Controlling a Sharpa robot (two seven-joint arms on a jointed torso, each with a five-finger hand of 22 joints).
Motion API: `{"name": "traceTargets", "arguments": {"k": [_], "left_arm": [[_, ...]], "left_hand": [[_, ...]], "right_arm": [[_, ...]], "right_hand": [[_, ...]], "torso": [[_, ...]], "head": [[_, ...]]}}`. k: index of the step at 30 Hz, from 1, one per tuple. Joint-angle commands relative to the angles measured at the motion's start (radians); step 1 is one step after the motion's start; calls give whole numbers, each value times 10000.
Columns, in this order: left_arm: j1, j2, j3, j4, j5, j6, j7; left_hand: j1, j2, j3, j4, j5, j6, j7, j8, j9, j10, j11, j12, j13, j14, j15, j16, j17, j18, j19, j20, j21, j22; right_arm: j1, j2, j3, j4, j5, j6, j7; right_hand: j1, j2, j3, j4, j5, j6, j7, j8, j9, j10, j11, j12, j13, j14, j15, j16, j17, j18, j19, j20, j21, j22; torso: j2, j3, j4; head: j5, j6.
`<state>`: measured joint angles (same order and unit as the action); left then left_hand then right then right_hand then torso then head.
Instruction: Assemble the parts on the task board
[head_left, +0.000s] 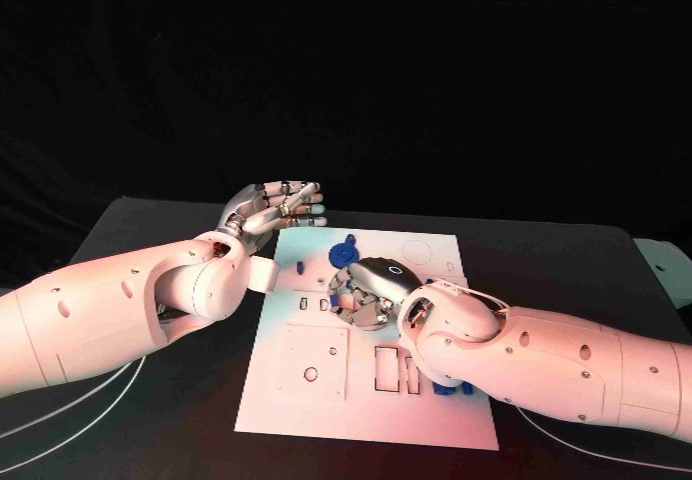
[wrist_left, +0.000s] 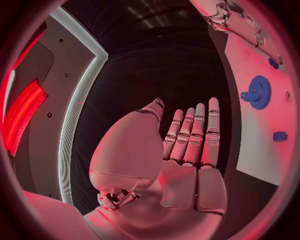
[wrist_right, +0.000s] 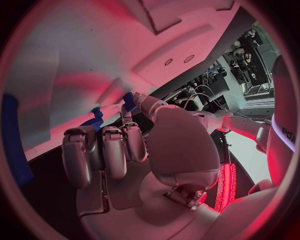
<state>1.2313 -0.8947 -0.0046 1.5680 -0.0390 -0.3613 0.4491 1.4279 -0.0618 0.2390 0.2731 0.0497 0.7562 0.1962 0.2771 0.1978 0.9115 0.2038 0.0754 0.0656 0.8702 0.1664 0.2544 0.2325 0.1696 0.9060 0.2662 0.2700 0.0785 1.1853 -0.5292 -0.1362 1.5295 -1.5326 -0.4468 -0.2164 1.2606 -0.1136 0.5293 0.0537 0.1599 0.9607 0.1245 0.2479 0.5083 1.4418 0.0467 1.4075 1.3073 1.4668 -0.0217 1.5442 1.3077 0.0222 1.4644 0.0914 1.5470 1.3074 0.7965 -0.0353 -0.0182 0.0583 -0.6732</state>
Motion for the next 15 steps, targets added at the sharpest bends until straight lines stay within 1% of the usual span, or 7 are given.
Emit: {"name": "traceTargets", "arguments": {"k": [1,3,9,12,15], "left_arm": [[7,8,7,11,14,168,70],[7,6,7,9,14,165,69],[7,4,7,8,14,165,68],[7,3,7,6,14,165,67],[7,1,7,4,14,165,66]], "left_hand": [[55,-67,64,20,22,28,500,-45,-17,94,9,-39,1,-1,-6,-38,11,145,64,-5,-67,-15],[55,-67,64,20,22,28,500,-45,-17,94,9,-39,1,-1,-6,-38,11,145,64,-5,-67,-15],[43,-75,87,24,22,38,493,-47,-19,116,4,-57,0,2,-7,-65,27,145,74,-5,-80,-30],[43,-75,87,24,22,38,493,-47,-19,116,4,-57,0,2,-7,-65,27,145,74,-5,-80,-30],[43,-75,87,24,22,38,493,-47,-19,116,4,-57,0,2,-7,-65,27,145,74,-5,-80,-30]], "right_arm": [[-80,-17,-68,-59,-93,530,-279],[-80,-16,-68,-73,-94,539,-286],[-80,-10,-68,-103,-99,597,-299],[-80,-3,-68,-109,-100,615,-284],[-80,9,-68,-112,-101,605,-265]], "right_hand": [[-103,-27,-57,51,11,41,-31,116,289,-39,-60,-87,867,851,-41,8,1735,-145,860,-69,6,2422],[-120,-42,-65,59,7,19,-24,108,288,-46,-56,-98,858,851,-39,7,1735,-144,858,-69,3,2420],[-249,-177,-119,118,-18,-266,85,-43,236,-163,31,-245,729,848,24,1,1723,-135,832,-33,-30,2394],[-309,-274,-146,150,-42,-485,180,-193,174,-218,110,-307,676,849,87,1,1727,-131,821,14,-44,2384],[-356,-346,-172,179,-72,-603,241,-292,131,-243,166,-332,657,847,137,-1,1721,-127,810,56,-59,2372]], "torso": [[-1,-7,4],[-2,-12,5],[-1,-16,3],[-5,-12,0],[-6,-11,3]], "head": [[-2,-7],[-7,-6],[-9,-6],[-9,-2],[-15,0]]}}
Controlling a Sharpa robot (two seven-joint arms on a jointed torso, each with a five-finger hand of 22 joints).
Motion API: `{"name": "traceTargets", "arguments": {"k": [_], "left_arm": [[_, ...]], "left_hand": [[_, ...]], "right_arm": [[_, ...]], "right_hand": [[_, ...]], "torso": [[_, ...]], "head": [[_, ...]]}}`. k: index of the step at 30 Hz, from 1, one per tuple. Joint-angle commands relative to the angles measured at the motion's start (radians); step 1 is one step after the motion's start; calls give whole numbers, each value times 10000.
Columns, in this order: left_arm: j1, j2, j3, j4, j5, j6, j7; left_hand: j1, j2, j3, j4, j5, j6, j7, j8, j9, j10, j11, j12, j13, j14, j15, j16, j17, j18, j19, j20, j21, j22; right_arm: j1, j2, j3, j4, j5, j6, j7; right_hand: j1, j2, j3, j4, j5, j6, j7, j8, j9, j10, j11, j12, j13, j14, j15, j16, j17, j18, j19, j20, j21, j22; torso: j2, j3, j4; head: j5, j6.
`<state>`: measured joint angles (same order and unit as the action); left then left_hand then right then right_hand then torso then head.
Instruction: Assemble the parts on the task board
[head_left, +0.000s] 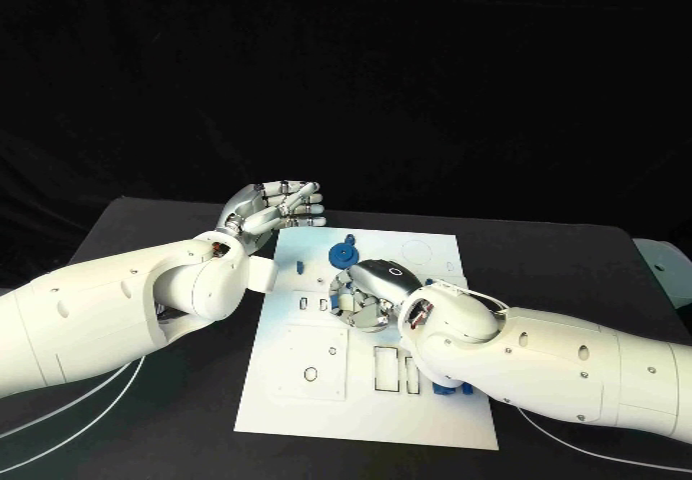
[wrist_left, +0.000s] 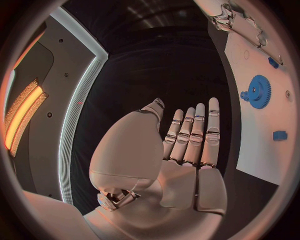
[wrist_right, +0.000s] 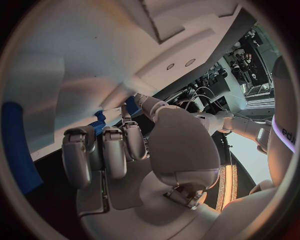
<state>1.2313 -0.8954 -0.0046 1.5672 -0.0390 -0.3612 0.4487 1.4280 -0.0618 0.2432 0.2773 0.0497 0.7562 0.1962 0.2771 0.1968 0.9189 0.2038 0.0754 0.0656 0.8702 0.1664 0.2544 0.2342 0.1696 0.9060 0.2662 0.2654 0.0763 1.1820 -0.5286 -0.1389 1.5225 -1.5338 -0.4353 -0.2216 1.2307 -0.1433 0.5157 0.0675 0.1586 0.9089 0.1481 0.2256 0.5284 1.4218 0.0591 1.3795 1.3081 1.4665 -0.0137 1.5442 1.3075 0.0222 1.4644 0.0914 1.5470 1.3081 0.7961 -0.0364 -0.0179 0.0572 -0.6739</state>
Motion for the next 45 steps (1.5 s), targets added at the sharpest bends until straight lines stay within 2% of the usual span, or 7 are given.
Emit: {"name": "traceTargets", "arguments": {"k": [1,23,31,36,41,44,45], "left_arm": [[8,8,7,11,14,164,69],[6,19,7,-15,14,174,56],[5,10,6,-51,-112,203,-95],[5,-36,6,-160,-1196,741,-845],[8,-89,7,-263,-2543,1497,-1823],[15,-162,7,-290,-3475,2051,-2607],[21,-184,8,-289,-3777,2231,-2857]], "left_hand": [[43,-75,45,-18,22,38,493,-47,-8,42,5,-57,1,2,-7,-65,9,145,74,-5,-34,-9],[43,-75,45,-18,22,38,493,-47,-8,42,5,-57,1,2,-7,-65,9,145,74,-5,-34,-9],[33,-87,59,-17,22,40,488,-53,-12,50,7,-70,-1,19,-10,-76,25,148,84,-7,-41,-18],[-306,-224,-41,76,15,288,251,34,21,1141,-345,286,142,1379,-435,599,499,173,948,-382,376,117],[-588,-289,-189,101,27,1035,-78,383,244,2365,-805,649,318,3108,-1020,1663,1327,163,2280,-1009,1185,446],[-915,-361,-364,99,37,1571,-322,655,519,3362,-1169,1206,711,4610,-1488,3382,2643,129,3483,-1559,2293,1008],[-1307,-285,-499,9,20,1762,-490,829,679,3826,-1346,1635,1020,5457,-1684,5630,4743,140,3972,-1740,2923,1355]], "right_arm": [[-47,6,-42,-42,-89,483,-208],[-46,39,-42,-30,-92,101,-92],[-41,-232,-31,268,-70,-1210,352],[149,-763,46,686,1065,-2356,2004],[557,-1425,95,938,3343,-2242,3584],[861,-2001,110,1077,4896,-1814,4078],[935,-2179,112,1118,5255,-1675,4158]], "right_hand": [[-88,-97,-57,61,-80,-150,38,-125,-95,-65,71,-73,631,850,83,-1,1722,-127,809,79,-60,2365],[-390,-530,-543,439,-869,-813,263,-720,-388,-356,301,-328,389,836,293,-13,1685,-90,717,296,-184,2277],[-308,-621,-1178,706,-929,-1213,402,-1002,-571,-526,425,-461,247,824,402,-25,1647,-74,674,392,-244,2239],[154,-394,-1570,831,-693,-1145,422,-1016,-667,-555,451,-453,231,785,438,-73,1500,1,483,447,-494,2054],[411,-202,-1465,826,-371,-660,305,-721,-617,-574,347,-459,216,737,354,-141,1315,93,242,390,-811,1823],[480,-158,-1413,823,-101,-614,283,-660,-626,-577,318,-460,210,741,322,-141,1332,88,252,353,-807,1832],[477,-145,-1407,833,-73,-585,277,-635,-623,-584,314,-467,202,741,317,-142,1331,86,259,347,-800,1839]], "torso": [[0,0,1],[0,4,-2],[-7,11,4],[-40,9,-20],[-119,15,-59],[-199,33,-77],[-226,41,-89]], "head": [[-7,9],[-31,21],[-36,37],[-16,85],[40,121],[55,120],[70,110]]}}
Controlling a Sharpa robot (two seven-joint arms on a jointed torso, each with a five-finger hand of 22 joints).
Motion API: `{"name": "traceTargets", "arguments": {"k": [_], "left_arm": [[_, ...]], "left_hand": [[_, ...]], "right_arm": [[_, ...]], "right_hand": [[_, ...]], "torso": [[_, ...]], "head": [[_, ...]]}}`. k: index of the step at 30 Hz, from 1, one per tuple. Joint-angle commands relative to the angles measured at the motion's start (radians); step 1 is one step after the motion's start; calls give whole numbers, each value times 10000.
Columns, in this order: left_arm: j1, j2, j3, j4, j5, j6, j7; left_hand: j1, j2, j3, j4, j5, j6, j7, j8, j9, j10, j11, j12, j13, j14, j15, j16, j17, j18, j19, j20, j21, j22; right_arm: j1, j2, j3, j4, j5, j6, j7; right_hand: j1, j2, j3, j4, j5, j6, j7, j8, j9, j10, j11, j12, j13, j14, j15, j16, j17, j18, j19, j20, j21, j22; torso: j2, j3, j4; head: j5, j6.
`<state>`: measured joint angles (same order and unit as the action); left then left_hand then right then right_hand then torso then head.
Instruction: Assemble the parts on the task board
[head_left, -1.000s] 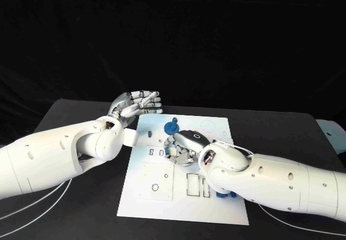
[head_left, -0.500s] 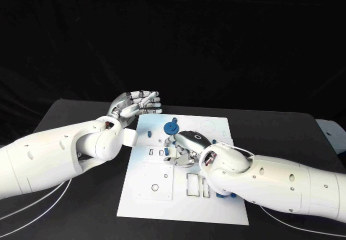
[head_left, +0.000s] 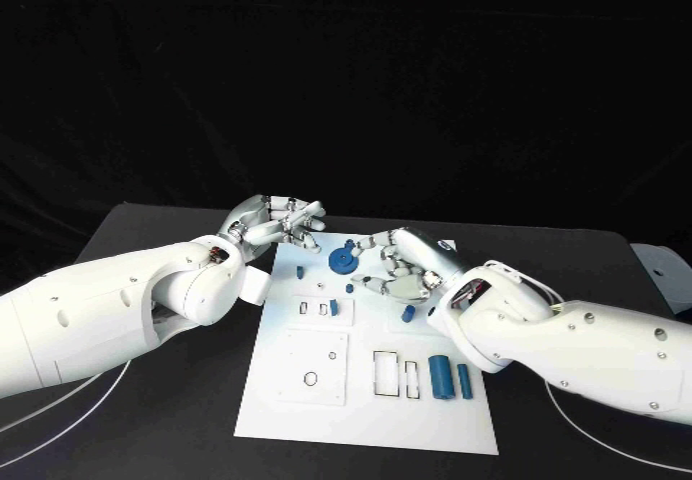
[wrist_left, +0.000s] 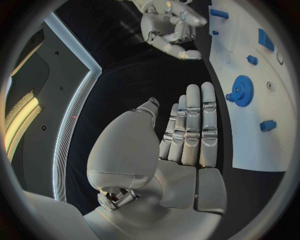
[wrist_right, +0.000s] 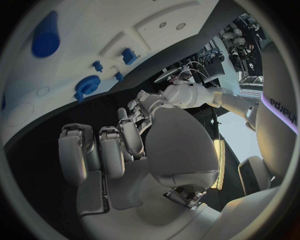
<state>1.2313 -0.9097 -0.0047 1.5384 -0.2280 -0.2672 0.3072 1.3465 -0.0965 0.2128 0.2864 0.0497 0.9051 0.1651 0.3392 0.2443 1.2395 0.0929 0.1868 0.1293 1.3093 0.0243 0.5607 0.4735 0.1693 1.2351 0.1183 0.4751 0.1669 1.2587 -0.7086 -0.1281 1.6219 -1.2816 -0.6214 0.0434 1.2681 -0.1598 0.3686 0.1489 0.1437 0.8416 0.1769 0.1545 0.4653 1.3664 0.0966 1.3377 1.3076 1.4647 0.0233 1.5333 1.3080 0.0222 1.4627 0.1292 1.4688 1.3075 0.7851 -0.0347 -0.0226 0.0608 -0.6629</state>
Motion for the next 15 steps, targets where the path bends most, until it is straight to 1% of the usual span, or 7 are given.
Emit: {"name": "traceTargets", "arguments": {"k": [1,2,3,5,8,11,15], "left_arm": [[39,-68,9,2,-2265,1536,-1766],[74,-90,9,5,-2646,1804,-2104],[123,-108,9,12,-3042,2041,-2442],[209,-123,9,31,-3715,2395,-3012],[344,-113,9,83,-4851,3067,-3993],[505,-20,6,136,-5992,3876,-5127],[669,220,-9,103,-6793,4642,-6264]], "left_hand": [[-505,92,-229,-109,153,167,-221,345,466,357,-478,875,838,678,-345,3962,3748,36,688,-500,1655,989],[-1172,354,-359,-28,239,33,-288,439,672,263,-297,1325,1299,913,-335,5464,5335,28,404,-472,2211,1393],[-1168,364,-356,10,41,43,-269,474,710,299,-313,1424,1380,1041,-353,5914,5872,-41,528,-484,2729,2078],[-1372,467,-438,-27,86,-269,-386,959,1290,-178,-406,2973,2789,1642,-516,7878,8099,-366,834,-490,5532,5283],[-1565,624,-475,75,171,-716,-445,1534,1888,-893,-431,4808,4343,2092,-451,8869,9382,-553,1119,-543,7160,7255],[-1543,750,-390,64,12,-1031,-372,1941,2231,-1444,-429,5576,4966,2264,-477,9305,9979,-691,1448,-556,7891,8329],[-1650,983,-266,62,35,-1285,-358,2337,2512,-1767,-428,6126,5335,2408,-471,9643,10414,-672,1512,-552,7935,8322]], "right_arm": [[252,-606,7,176,3129,336,1581],[327,-832,9,229,3460,439,1622],[396,-1052,11,277,3731,530,1643],[484,-1386,12,336,4105,653,1651],[583,-1830,13,382,4564,809,1620],[640,-2174,13,380,4834,916,1556],[669,-2392,11,326,4964,1003,1443]], "right_hand": [[97,22,62,26,86,104,-15,90,10,-26,-63,-44,211,760,-55,-32,1332,82,285,-33,-8,1854],[87,32,64,40,104,127,-20,113,13,-12,-68,-29,224,762,-59,-31,1336,79,293,-38,0,1861],[86,41,68,46,122,141,-25,127,14,-11,-72,-28,223,761,-63,-33,1331,80,292,-42,-3,1860],[84,46,70,51,135,151,-27,137,15,-8,-75,-26,225,761,-65,-32,1334,77,301,-44,8,1869],[71,51,69,65,157,173,-33,159,18,-2,-80,-21,228,759,-70,-37,1320,77,299,-49,4,1867],[71,53,70,66,165,177,-35,163,18,-12,-82,-34,215,756,-71,-41,1310,85,280,-50,-21,1848],[74,53,72,65,179,174,-36,165,17,-20,-85,-43,205,748,-73,-52,1276,92,261,-52,-47,1829]], "torso": [[-160,33,-46],[-188,42,-39],[-208,48,-40],[-273,66,-37],[-372,94,-29],[-481,134,-1],[-577,187,16]], "head": [[37,-25],[32,-32],[37,-28],[56,-52],[71,-148],[63,-234],[101,-341]]}}
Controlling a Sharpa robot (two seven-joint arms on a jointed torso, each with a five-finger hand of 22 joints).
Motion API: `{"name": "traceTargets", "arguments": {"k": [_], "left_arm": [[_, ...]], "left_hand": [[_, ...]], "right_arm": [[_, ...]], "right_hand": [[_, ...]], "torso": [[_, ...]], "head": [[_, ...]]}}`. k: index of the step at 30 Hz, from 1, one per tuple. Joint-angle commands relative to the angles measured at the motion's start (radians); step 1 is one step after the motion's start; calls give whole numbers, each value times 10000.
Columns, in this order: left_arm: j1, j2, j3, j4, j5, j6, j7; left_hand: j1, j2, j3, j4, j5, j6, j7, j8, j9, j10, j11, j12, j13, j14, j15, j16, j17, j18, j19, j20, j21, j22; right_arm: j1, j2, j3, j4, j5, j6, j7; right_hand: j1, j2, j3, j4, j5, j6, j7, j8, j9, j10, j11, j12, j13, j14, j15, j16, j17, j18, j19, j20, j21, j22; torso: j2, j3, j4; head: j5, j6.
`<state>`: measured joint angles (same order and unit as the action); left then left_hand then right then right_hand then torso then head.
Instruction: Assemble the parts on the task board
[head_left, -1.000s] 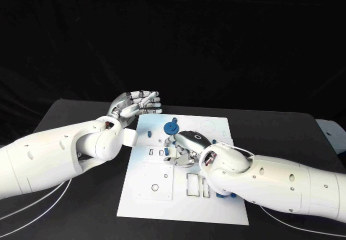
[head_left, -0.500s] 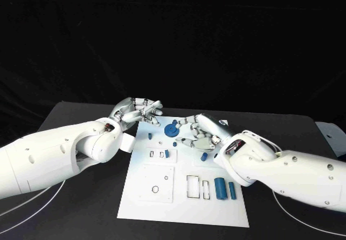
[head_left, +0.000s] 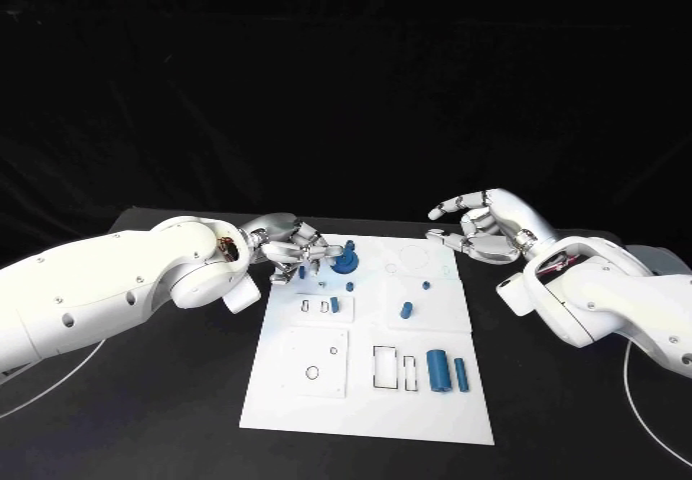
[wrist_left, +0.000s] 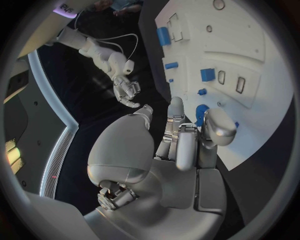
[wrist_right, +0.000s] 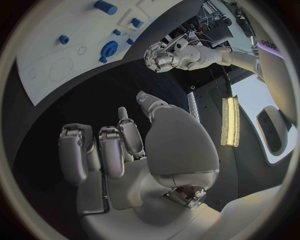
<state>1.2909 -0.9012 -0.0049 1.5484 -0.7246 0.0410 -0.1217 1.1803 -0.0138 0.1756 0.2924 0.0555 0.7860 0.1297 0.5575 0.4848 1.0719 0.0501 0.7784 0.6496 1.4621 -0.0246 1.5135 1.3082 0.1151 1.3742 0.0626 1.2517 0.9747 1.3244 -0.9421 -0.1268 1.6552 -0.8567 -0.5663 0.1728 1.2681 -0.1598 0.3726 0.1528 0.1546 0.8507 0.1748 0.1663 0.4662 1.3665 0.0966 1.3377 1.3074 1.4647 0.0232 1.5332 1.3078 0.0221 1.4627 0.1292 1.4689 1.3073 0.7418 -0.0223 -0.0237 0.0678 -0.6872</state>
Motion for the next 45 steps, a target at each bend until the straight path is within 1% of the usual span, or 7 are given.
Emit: {"name": "traceTargets", "arguments": {"k": [1,3,4,6,10,32,45], "left_arm": [[95,194,-20,-11,-1950,1632,-2153],[141,342,-65,-61,-2162,1704,-2505],[169,436,-92,-105,-2245,1712,-2692],[226,607,-148,-199,-2378,1696,-2995],[340,950,-296,-423,-2664,1723,-3397],[466,2122,-697,-1357,-3190,2422,-3880],[461,2423,-785,-1545,-3136,2672,-3902]], "left_hand": [[3,178,122,2,-39,-76,-18,226,147,-89,-12,284,173,915,12,191,2160,-162,194,1,279,435],[-93,141,110,-1,-53,-60,-95,565,342,66,-61,908,632,1025,-41,436,2458,-291,442,-28,734,1218],[-200,75,52,-5,-24,-23,-185,910,548,564,-119,2007,1708,1064,-84,523,2564,-364,543,-62,1002,1662],[-433,3,-100,12,-23,59,-266,1293,795,1025,-215,2939,2653,1087,-129,573,2626,-411,602,-101,1191,1966],[-913,65,-427,20,-48,-40,-355,1707,1118,1279,-294,3654,3349,1087,-202,573,2626,-460,654,-168,1402,2291],[-1470,312,-1065,15,-45,-122,-409,2026,1391,1254,-337,3902,3525,1087,-235,573,2626,-498,687,-193,1566,2556],[-1288,375,-1093,-4,-43,-172,-412,2069,1447,1170,-339,3852,3446,1087,-236,573,2626,-504,689,-192,1592,2600]], "right_arm": [[14,-86,-2,-18,725,465,123],[18,-142,-4,-39,730,485,65],[19,-167,-5,-50,724,492,32],[20,-203,-7,-71,703,504,-25],[19,-251,-11,-125,664,513,-135],[6,-245,-18,-276,575,486,-330],[-8,-202,-19,-313,573,517,-348]], "right_hand": [[83,50,37,22,101,75,-17,50,5,-20,-88,-44,204,747,-77,-54,1273,95,255,-56,-56,1825],[89,48,41,19,121,69,-18,51,2,-19,-89,-44,204,745,-79,-56,1266,97,251,-58,-62,1821],[89,48,41,19,121,69,-18,51,2,-19,-89,-44,204,745,-79,-56,1266,97,251,-58,-62,1821],[91,47,43,19,142,65,-19,54,0,-21,-90,-48,200,741,-81,-63,1248,97,250,-60,-65,1820],[95,43,45,18,170,57,-18,56,-3,-21,-92,-49,198,739,-83,-67,1240,99,245,-63,-73,1815],[88,23,42,23,238,30,-18,57,-12,-28,-93,-62,184,731,-87,-79,1208,112,212,-70,-120,1782],[75,26,41,36,269,24,-17,61,-15,-34,-92,-72,174,726,-88,-87,1188,118,196,-72,-143,1765]], "torso": [[-162,73,29],[-188,85,35],[-203,87,43],[-229,93,58],[-268,117,85],[-249,120,74],[-254,119,87]], "head": [[28,-120],[12,-144],[1,-157],[-6,-193],[-9,-254],[32,-442],[31,-485]]}}
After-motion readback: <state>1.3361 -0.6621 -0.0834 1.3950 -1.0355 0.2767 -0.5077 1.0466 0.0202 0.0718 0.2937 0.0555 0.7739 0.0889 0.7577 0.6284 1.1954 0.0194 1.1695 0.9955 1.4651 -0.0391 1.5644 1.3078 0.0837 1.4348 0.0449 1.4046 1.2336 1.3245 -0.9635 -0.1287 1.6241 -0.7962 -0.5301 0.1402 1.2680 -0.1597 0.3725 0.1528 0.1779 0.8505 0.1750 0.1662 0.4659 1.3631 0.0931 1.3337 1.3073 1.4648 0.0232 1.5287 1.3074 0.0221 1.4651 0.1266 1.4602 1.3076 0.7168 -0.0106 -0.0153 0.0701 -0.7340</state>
